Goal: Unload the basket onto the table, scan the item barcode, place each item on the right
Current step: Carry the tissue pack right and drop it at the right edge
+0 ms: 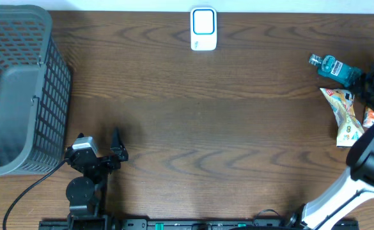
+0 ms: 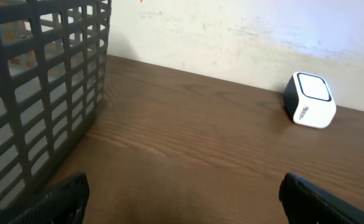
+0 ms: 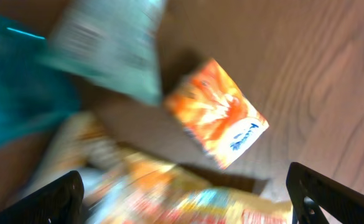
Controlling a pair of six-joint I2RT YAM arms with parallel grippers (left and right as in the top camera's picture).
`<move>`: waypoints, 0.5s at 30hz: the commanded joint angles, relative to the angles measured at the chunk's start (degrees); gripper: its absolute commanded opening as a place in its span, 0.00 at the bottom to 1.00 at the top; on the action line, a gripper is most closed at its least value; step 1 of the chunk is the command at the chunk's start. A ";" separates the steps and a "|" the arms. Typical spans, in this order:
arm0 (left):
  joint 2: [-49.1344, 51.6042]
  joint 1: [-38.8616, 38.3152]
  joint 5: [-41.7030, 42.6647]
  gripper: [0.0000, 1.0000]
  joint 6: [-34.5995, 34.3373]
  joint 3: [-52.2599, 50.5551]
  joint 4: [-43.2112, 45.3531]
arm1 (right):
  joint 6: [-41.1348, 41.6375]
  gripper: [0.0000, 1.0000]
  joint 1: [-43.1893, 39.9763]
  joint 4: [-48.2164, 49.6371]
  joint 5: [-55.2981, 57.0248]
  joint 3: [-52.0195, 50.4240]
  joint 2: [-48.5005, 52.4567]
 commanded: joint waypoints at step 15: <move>-0.04 0.13 -0.33 0.98 -0.48 -1.55 -1.22 | -12.41 0.99 12.87 -0.92 -27.17 0.59 -45.53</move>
